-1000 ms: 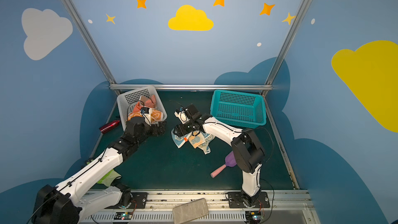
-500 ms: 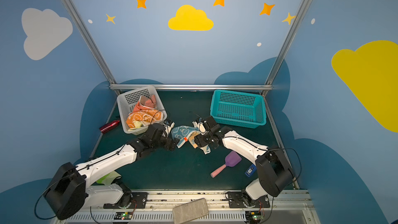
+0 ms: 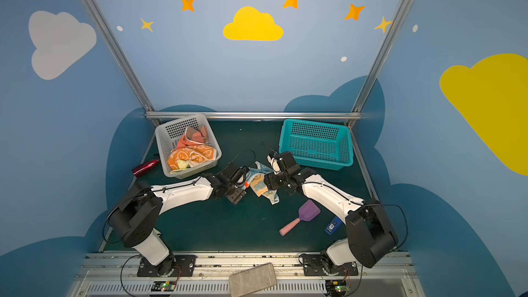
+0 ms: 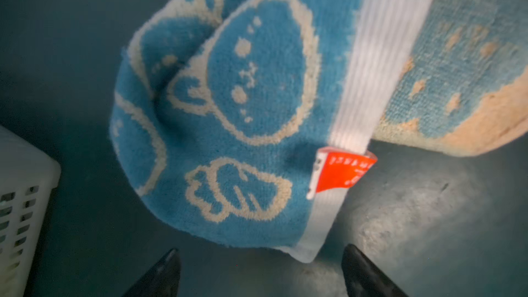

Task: Fold and stack the towels
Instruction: 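Grasp the tagged corner with the left gripper and another corner with the right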

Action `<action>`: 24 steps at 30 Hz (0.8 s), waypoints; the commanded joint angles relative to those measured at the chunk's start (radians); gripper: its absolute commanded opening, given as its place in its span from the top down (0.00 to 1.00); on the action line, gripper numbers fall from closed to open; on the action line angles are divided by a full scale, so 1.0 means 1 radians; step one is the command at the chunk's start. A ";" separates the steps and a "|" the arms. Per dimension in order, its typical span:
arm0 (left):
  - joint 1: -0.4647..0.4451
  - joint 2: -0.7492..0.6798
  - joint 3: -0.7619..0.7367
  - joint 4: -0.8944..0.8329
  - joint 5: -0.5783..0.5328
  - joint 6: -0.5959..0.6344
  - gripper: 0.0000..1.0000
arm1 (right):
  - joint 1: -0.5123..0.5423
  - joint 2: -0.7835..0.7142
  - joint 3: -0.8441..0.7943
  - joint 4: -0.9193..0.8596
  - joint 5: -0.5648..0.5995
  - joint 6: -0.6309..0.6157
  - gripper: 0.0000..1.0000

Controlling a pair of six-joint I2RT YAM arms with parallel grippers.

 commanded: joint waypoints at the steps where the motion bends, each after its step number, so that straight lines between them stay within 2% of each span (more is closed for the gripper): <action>1: -0.003 0.030 0.035 -0.073 -0.016 0.027 0.13 | -0.014 -0.031 -0.017 0.011 0.000 0.012 0.27; 5: -0.010 0.060 0.055 -0.103 -0.017 0.023 0.16 | -0.023 -0.035 -0.034 0.027 -0.010 0.014 0.28; 9: -0.014 0.099 0.072 -0.131 -0.030 0.018 0.24 | -0.030 -0.033 -0.048 0.044 -0.020 0.023 0.29; 13: -0.021 0.142 0.105 -0.166 -0.014 0.027 0.39 | -0.035 -0.037 -0.053 0.049 -0.025 0.022 0.30; 18: -0.019 0.193 0.147 -0.216 0.023 0.035 0.51 | -0.045 -0.064 -0.070 0.058 -0.023 0.021 0.31; 24: -0.001 0.263 0.210 -0.316 0.138 0.039 0.67 | -0.052 -0.112 -0.105 0.083 -0.035 0.010 0.31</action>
